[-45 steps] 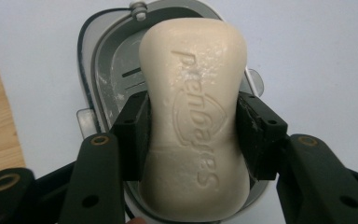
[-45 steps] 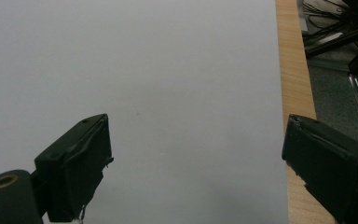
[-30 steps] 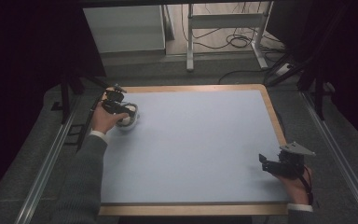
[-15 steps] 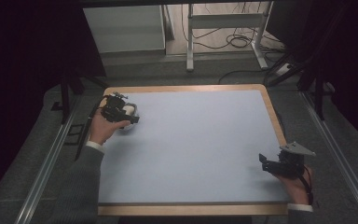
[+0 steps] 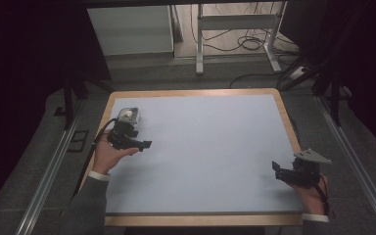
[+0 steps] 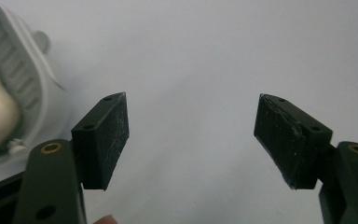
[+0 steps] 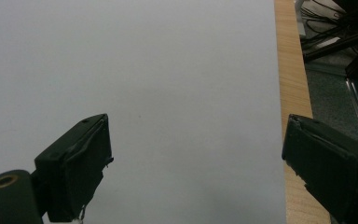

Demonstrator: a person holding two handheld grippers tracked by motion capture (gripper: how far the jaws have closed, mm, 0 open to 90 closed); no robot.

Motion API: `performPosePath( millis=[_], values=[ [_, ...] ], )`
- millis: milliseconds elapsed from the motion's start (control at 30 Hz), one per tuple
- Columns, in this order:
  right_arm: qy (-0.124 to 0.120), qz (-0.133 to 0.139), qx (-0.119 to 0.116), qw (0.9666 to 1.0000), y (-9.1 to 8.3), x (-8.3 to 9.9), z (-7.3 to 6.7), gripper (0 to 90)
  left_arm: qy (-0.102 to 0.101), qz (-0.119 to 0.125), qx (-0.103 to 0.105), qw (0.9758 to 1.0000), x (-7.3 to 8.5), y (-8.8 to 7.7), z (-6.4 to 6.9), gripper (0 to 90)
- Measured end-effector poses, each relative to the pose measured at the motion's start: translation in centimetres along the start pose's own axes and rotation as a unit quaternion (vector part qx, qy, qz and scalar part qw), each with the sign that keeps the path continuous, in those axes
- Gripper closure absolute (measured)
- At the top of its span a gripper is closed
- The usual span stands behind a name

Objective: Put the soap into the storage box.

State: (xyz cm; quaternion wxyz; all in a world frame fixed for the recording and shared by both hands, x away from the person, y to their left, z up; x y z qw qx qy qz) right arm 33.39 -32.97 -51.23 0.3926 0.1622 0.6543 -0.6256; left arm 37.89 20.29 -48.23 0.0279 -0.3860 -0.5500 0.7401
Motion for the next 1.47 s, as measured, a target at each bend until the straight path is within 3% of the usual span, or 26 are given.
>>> performPosePath(
  millis=[267,333,633,1467],
  values=[
    [-0.001,0.001,0.0,1.0,0.0,0.0,-0.1,7.9,-0.001,0.006,0.023,0.9997,3.0,0.7,2.3,25.7],
    [-0.001,0.001,0.0,1.0,0.0,0.0,-0.1,7.9,0.004,-0.004,0.026,0.9996,3.6,1.1,2.7,25.8],
    [-0.004,0.0,-0.001,1.0,0.0,0.0,-0.3,7.9,0.0,-0.011,0.037,0.9992,5.5,2.2,3.8,25.5],
    [-0.018,0.004,-0.005,0.9998,0.2,-0.3,-1.1,7.9,-0.003,-0.013,0.036,0.9993,5.7,2.3,3.8,23.2]
  ],
)
Point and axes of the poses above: each handheld gripper's, and its own axes: y roughly forward along the jaws, x roughly out of its underside, z roughly to its right, the point moved 3 cm from there along y, roughly forward along the jaws, and after that the axes turned 8 degrees about -z, right-handed, at the moved point
